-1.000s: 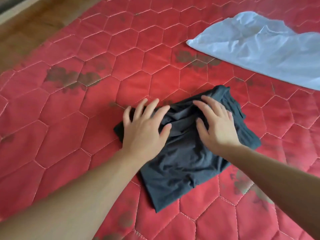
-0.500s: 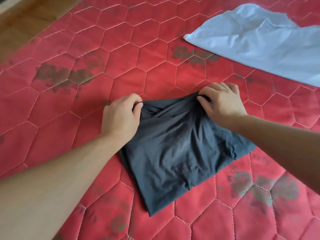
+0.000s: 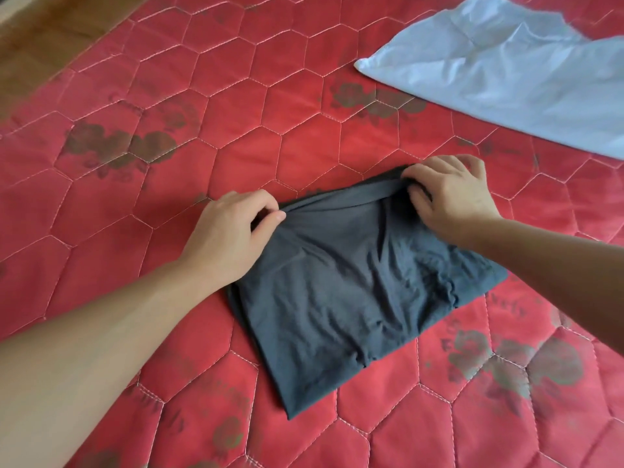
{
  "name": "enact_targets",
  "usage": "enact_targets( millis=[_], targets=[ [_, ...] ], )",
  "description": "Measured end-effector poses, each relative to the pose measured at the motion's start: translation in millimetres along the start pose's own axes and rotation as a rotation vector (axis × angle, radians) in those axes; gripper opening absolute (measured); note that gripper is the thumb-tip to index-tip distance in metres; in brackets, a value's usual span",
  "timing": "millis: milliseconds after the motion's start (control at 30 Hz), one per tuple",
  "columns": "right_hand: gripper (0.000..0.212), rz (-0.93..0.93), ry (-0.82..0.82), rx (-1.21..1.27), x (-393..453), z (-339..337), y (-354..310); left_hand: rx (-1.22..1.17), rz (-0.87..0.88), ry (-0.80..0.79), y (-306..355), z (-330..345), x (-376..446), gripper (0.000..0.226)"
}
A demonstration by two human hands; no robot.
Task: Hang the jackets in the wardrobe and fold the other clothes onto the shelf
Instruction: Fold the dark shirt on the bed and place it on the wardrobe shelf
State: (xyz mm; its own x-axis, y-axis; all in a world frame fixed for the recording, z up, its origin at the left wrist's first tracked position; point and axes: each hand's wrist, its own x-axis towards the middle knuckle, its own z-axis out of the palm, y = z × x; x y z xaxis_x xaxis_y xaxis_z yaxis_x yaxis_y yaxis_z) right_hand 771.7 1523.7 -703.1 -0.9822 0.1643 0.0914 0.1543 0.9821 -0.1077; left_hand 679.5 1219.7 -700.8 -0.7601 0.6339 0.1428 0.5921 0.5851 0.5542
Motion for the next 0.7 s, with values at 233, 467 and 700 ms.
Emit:
enact_targets(
  millis=[233, 467, 700],
  targets=[
    [0.025, 0.276, -0.058, 0.07, 26, 6, 6, 0.069, -0.197, 0.07, -17, 12, 1, 0.019],
    [0.032, 0.419, 0.112, 0.108, 23, 10, -6, 0.128, -0.261, 0.197, -12, 2, 5, 0.009],
    [0.056, -0.152, -0.077, 0.078, -36, 27, -59, 0.368, -0.022, -0.118, 54, 47, -20, 0.054]
  ],
)
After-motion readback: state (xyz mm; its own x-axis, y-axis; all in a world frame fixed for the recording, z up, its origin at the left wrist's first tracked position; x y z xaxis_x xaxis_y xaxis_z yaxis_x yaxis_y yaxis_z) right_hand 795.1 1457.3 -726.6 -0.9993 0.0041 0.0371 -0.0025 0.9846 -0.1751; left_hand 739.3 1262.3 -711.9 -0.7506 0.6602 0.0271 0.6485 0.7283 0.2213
